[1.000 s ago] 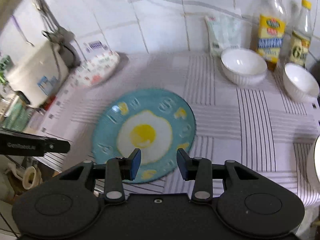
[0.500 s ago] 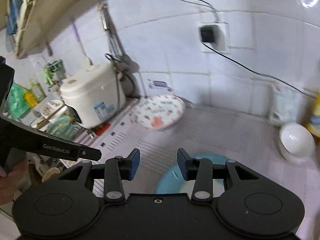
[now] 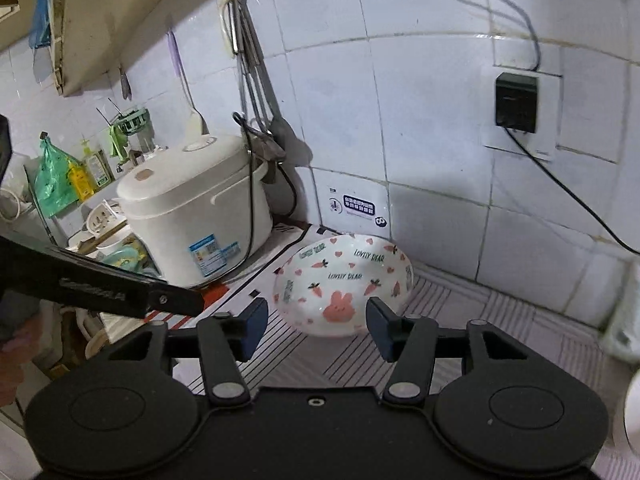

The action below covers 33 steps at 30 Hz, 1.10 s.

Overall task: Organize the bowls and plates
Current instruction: 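Move both grippers to the pink bunny plate and close them on its rim, then lift the pink bunny plate with both grippers and carry it toward the stack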

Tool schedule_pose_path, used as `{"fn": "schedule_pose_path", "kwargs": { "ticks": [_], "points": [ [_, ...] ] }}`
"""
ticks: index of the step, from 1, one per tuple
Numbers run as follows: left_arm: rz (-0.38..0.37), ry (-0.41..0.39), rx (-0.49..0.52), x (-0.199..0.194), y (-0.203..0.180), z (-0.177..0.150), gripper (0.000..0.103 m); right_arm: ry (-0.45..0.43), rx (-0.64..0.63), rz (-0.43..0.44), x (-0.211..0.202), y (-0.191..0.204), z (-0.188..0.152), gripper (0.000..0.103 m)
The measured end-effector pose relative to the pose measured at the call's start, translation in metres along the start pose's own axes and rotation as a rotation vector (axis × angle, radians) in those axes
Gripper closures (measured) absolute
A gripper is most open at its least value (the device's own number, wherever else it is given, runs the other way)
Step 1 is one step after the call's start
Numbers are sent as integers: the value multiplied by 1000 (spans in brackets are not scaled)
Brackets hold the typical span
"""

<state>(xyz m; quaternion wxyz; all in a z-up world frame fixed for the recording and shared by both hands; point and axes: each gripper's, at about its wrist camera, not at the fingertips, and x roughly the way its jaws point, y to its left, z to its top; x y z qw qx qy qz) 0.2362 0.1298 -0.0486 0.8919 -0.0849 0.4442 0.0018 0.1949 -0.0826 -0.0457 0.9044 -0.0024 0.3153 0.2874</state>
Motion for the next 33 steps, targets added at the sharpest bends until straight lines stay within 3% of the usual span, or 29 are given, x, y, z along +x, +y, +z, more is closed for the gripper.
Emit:
{"fn": "schedule_pose_path", "kwargs": {
  "ticks": [2,7,10,18,27,30,32,33],
  "points": [
    [-2,2,-18,18,4,2,36,17,-14,6,19,-9,3,40],
    [13,4,-78,59,16,7,33,-2,-62,13,73,-35,0,36],
    [36,-6,-90,84,24,10,33,31,-62,7,103,-52,-1,36],
    [70,25,-153,148,50,11,33,161,91,20,169,-94,-13,36],
    [54,75,-177,190,59,13,33,201,175,43,201,-107,-18,39],
    [39,78,-190,195,59,15,35,210,194,39,204,-110,-15,52],
    [25,80,-186,198,59,16,37,231,201,50,208,-111,-13,74],
    [19,91,-184,199,59,17,42,247,200,47,211,-111,-12,77]
  ]
}}
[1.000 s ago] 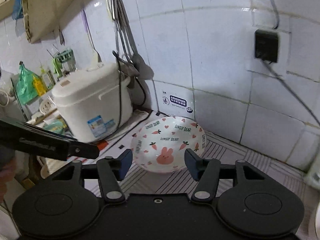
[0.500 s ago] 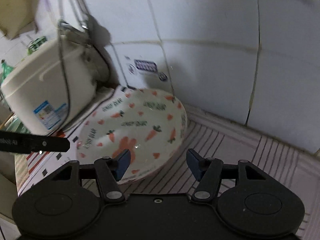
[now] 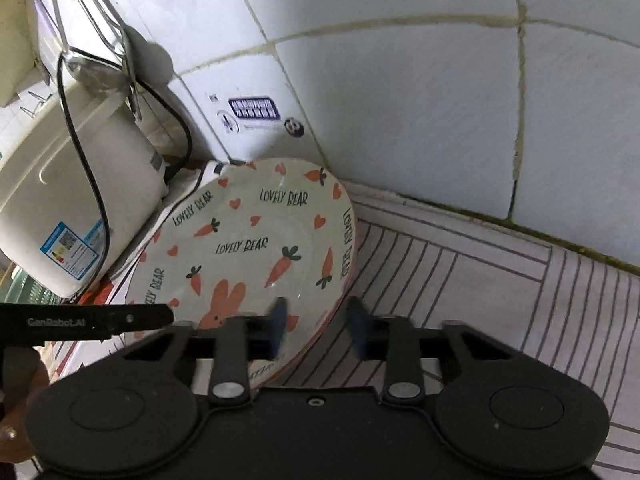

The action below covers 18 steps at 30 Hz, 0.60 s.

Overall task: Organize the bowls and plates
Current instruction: 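Lift the pink bunny plate with both grippers and carry it toward the stack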

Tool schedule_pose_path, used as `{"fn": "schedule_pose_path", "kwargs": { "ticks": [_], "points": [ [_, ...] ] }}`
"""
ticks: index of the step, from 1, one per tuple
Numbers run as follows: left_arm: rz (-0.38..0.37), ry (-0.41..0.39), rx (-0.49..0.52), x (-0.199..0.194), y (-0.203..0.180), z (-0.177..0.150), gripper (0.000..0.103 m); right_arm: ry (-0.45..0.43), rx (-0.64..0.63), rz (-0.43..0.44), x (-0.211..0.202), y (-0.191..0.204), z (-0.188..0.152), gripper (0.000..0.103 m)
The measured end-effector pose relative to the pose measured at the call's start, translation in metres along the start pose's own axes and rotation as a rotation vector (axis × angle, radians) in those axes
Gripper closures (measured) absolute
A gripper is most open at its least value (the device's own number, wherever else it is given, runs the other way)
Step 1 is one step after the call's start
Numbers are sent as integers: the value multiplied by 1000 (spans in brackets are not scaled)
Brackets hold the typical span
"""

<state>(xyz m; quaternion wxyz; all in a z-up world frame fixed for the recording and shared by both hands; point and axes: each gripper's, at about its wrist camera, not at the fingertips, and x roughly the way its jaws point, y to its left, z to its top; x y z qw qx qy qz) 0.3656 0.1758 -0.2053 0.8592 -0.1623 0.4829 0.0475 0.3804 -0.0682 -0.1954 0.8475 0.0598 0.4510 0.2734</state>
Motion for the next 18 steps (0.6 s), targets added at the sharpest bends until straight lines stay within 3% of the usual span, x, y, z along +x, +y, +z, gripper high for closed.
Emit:
{"fn": "schedule_pose_path", "kwargs": {
  "ticks": [3,5,14,18],
  "points": [
    [-60,26,-36,-1,1,3,60,11,7,3,4,1,3,80],
    [-56,46,-44,3,2,4,68,19,19,5,4,1,3,80],
    [-6,41,-35,5,-1,2,72,25,157,62,6,-15,4,85],
    [17,48,-27,1,-3,6,72,46,129,42,3,-7,6,85]
  ]
}}
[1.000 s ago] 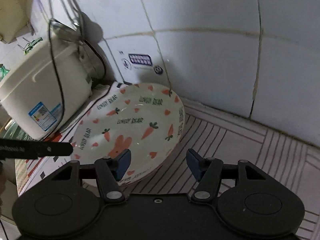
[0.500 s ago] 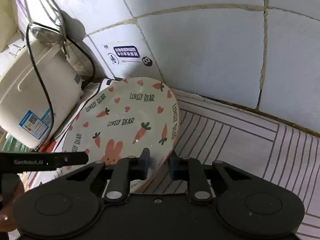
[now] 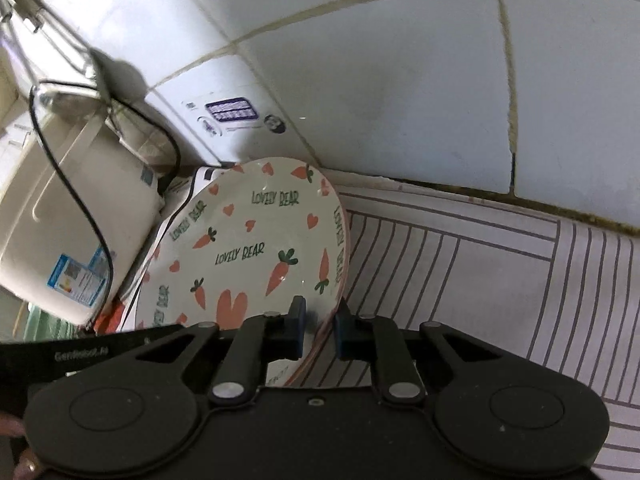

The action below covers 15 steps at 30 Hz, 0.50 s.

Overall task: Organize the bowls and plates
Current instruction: 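Lift the pink bunny plate with both grippers and carry it toward the stack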

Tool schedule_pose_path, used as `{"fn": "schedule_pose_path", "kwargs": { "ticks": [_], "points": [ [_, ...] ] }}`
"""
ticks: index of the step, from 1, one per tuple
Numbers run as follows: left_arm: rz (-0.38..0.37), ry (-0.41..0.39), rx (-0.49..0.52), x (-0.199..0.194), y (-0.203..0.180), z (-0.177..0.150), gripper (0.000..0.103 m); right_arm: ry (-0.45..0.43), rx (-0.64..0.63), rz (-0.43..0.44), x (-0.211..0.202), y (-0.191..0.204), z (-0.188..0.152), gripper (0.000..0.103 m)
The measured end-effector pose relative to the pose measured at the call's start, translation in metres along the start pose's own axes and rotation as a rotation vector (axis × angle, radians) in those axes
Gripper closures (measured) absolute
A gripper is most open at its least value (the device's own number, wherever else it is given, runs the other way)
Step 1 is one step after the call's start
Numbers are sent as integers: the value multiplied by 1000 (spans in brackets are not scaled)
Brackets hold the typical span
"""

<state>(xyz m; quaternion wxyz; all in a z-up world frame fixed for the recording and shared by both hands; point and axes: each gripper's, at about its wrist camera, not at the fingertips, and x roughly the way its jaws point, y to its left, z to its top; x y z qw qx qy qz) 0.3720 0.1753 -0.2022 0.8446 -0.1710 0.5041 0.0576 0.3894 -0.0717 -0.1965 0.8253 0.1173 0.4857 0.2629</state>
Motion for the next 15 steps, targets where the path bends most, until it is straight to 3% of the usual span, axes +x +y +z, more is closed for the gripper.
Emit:
{"fn": "schedule_pose_path", "kwargs": {
  "ticks": [6,15],
  "points": [
    [2,-15,65,-30,-2,-5,72,6,-77,2,-17,15,-4,84],
    [1,-39,112,-87,-10,-27,72,-56,-117,37,-65,36,-32,82]
  ]
}}
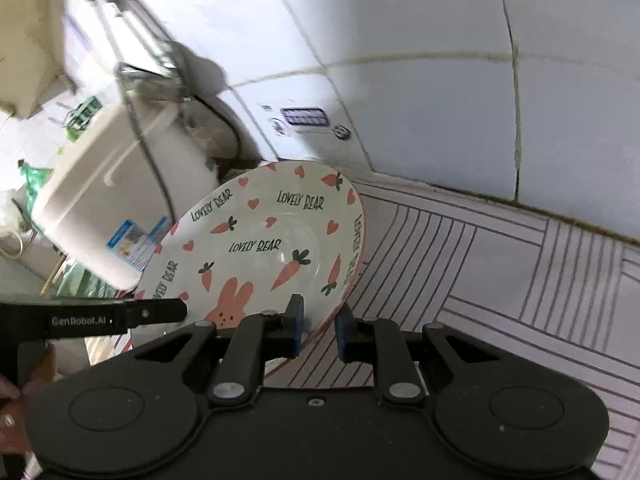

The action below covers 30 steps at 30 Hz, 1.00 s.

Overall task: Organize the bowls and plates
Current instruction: 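Lift the pink bunny plate with both grippers and carry it toward the stack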

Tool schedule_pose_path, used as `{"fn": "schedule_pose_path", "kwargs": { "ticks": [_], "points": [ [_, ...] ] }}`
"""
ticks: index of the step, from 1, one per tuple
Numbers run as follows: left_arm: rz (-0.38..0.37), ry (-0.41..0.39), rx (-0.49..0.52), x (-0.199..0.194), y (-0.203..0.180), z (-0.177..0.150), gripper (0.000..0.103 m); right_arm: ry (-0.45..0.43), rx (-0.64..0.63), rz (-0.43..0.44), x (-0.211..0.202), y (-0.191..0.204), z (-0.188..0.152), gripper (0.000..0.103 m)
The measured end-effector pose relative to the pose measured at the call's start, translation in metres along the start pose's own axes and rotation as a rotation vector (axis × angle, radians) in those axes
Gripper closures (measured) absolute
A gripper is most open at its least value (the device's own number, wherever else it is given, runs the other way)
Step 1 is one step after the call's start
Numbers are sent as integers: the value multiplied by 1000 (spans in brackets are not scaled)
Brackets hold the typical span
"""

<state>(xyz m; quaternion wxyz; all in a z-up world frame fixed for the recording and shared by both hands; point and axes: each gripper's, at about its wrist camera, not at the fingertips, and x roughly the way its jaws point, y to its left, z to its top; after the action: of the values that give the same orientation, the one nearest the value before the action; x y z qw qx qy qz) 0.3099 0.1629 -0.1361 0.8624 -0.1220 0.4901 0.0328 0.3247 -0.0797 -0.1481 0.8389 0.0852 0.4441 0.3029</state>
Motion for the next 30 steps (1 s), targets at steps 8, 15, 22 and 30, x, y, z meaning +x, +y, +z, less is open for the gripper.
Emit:
{"fn": "schedule_pose_path", "kwargs": {
  "ticks": [8,15,22,30],
  "points": [
    [-28,-36,90,-55,-23,-23,72,-69,14,-2,-65,16,-25,81],
    [-77,-37,153,-83,-47,-46,72,-143,25,-56,-121,27,-59,80],
    [-125,-21,257,-99,-80,-77,72,-187,72,-101,-164,22,-93,80],
    [-157,24,351,-100,-115,-110,72,-203,142,-163,-203,8,-143,79]
  ]
}}
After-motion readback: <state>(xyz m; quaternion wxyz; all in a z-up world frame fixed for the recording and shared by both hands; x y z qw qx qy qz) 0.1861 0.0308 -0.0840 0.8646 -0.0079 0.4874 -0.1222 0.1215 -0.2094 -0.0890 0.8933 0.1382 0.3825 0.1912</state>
